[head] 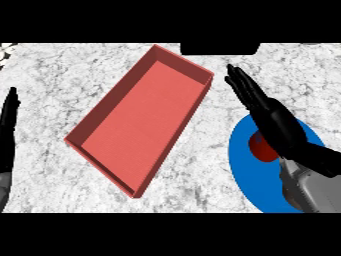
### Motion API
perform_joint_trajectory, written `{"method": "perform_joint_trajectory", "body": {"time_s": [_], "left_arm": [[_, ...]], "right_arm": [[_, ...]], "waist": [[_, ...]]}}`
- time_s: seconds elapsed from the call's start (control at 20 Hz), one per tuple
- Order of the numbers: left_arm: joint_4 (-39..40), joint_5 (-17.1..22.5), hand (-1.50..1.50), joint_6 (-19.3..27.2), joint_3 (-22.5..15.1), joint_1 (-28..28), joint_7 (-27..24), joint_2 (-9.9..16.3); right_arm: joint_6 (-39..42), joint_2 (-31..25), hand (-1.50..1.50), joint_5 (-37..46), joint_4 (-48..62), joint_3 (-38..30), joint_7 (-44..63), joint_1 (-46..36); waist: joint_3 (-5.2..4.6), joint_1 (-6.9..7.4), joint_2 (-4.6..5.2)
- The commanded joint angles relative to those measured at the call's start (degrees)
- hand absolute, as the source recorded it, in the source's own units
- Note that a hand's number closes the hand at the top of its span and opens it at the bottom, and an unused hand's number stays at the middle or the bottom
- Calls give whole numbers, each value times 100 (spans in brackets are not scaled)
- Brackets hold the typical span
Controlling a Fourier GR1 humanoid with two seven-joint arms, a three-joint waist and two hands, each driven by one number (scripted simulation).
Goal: Pick the can from the plate and place it in the cardboard box
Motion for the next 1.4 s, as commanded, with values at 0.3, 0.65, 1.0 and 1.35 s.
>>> {"method": "perform_joint_trajectory", "body": {"time_s": [0.3, 0.65, 1.0, 1.35], "left_arm": [[380, -16, 0, -199, 49, 251, 516, 214], [165, 181, 0, -475, 118, 525, 856, 251], [61, -134, 0, -597, 29, 218, 1248, 103], [199, -155, 0, -616, 106, 83, 1186, 82]], "right_arm": [[-443, -1839, -150, 1256, 390, -469, 1033, 610], [-1461, -582, -150, 84, -162, -1303, 278, 2819], [-772, -1483, -150, 697, 114, -1769, -210, 2890], [395, -2968, -150, 1093, -370, -1425, 1281, 2523]], "waist": [[-347, -201, -37], [-90, -239, -94], [-96, -46, -42], [-106, -10, -42]]}}
